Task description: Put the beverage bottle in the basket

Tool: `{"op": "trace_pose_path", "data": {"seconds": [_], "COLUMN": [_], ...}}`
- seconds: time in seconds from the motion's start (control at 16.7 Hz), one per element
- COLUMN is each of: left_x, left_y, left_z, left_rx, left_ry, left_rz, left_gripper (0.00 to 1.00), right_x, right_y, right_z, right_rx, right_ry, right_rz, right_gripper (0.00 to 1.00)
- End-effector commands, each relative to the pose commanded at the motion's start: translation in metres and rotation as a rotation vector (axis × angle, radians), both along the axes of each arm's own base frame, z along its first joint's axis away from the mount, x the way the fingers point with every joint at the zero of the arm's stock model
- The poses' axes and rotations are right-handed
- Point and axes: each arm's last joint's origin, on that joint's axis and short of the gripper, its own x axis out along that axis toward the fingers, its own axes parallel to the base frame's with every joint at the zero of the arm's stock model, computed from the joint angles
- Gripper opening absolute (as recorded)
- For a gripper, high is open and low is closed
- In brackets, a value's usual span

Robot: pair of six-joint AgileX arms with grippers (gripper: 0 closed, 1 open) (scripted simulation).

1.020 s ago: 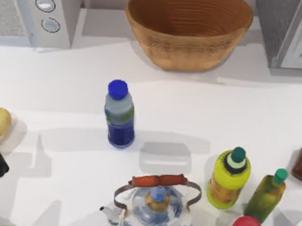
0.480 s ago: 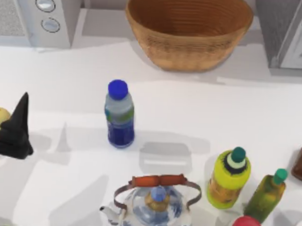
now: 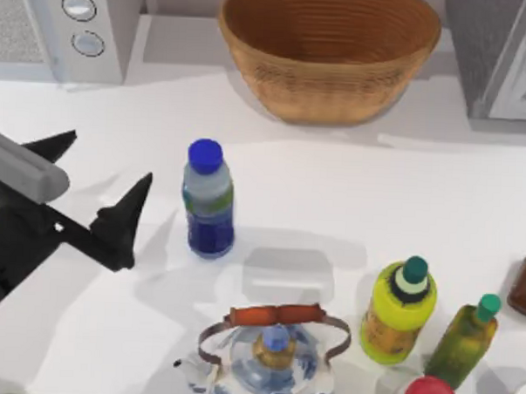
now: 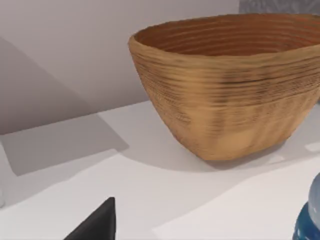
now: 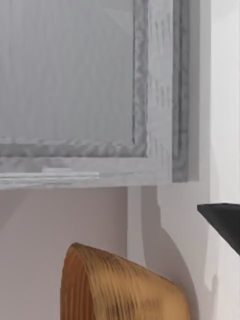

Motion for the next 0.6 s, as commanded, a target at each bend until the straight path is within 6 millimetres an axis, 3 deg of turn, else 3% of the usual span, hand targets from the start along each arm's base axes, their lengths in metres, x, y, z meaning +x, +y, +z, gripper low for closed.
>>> {"op": "trace_pose_path", "data": {"seconds": [0.36,0.6], "left_x": [0.015,0.014], "left_y": [-0.021,-0.027], "left_z": [-0.056,-0.076], "left_rx": [0.012,0.015], "left_ry": [0.036,0.044], "left_rz": [-0.183,-0.244], "left_gripper": [1.00,1.00], "right_x": [0.000,0.000], "right_y": [0.000,0.000], "right_z": [0.000,0.000], "right_rx": [0.000,0.000], "right_ry": [0.000,0.000], "right_rz": [0.000,0.000], "right_gripper": [1.00,1.00]}}
